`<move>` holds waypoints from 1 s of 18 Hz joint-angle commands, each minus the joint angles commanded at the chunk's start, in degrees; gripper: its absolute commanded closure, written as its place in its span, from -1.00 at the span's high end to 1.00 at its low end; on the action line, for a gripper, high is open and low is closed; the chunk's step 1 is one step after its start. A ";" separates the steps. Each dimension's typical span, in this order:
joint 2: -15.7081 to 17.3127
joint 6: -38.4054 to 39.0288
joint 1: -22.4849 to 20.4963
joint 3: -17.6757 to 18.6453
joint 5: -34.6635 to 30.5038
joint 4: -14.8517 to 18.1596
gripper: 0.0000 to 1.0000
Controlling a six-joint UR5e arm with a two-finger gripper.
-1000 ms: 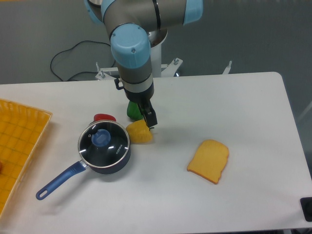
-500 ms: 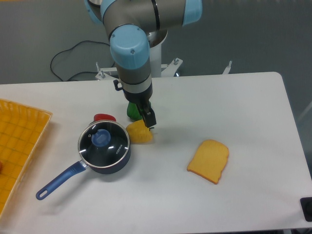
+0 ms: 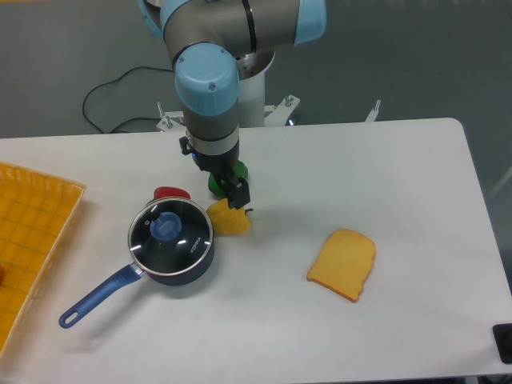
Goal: Open the lid
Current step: 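Raise the gripper and move it over the saucepan's glass lid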
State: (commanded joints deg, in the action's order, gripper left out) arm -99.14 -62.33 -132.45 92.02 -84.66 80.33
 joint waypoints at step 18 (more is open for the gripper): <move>-4.57 31.84 6.33 -0.88 2.13 -6.94 1.00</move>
State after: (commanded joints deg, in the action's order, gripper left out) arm -103.71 -30.50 -126.12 91.14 -82.53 73.39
